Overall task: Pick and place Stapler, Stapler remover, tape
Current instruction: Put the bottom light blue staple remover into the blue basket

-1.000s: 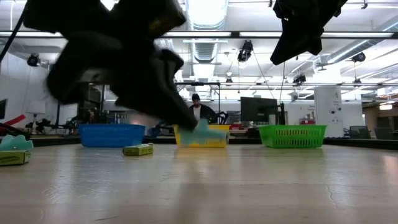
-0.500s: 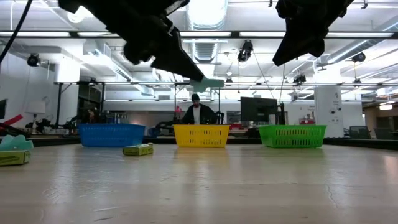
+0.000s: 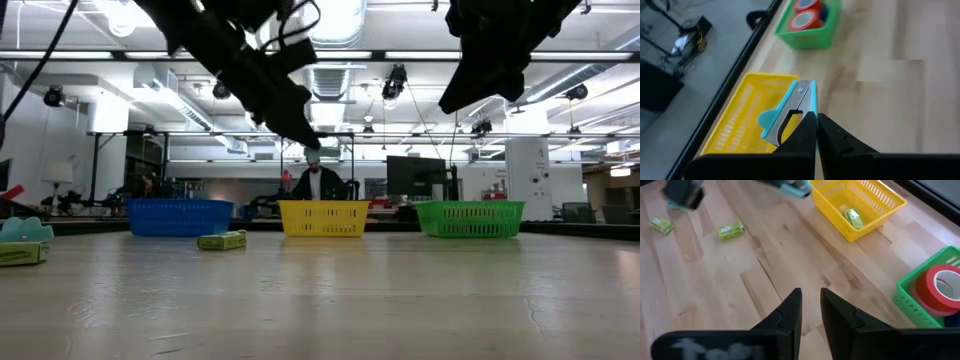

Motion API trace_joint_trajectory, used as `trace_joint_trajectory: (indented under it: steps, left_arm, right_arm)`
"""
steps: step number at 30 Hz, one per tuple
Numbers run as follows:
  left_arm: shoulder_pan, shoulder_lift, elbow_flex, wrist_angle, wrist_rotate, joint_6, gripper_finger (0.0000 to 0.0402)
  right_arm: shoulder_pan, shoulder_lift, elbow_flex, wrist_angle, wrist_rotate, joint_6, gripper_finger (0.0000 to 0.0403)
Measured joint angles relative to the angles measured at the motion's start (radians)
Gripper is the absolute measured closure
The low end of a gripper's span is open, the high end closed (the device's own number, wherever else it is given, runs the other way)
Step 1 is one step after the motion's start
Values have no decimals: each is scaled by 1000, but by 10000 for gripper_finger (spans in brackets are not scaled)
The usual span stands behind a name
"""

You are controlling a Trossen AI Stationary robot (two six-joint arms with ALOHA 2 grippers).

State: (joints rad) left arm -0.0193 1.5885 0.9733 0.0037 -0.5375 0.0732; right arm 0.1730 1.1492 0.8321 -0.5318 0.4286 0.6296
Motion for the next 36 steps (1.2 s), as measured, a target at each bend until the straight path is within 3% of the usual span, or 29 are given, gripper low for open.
trace_joint_trajectory:
  steps: [4,9,15,23,26,36]
  left_arm:
    - [69,0,0,-20,62,-22,395]
    - [91,-6,0,-112,59,-71,397]
    - [84,-76,-18,-323,-107,-214,396]
    - [93,-232,-66,-743,-293,-592,395]
    - [112,-277,-102,-779,-313,-637,394]
    - [217,-309,-214,-757,-224,-654,392]
  right_arm:
    - [0,0,-6,2,0,0,344]
    - [4,0,-24,26,0,0,339]
    - [15,-1,-47,50,-1,2,332]
    - [21,-2,-51,65,-1,18,329]
    - [21,-2,-51,83,0,17,335]
    - [21,-2,-51,106,0,-1,342]
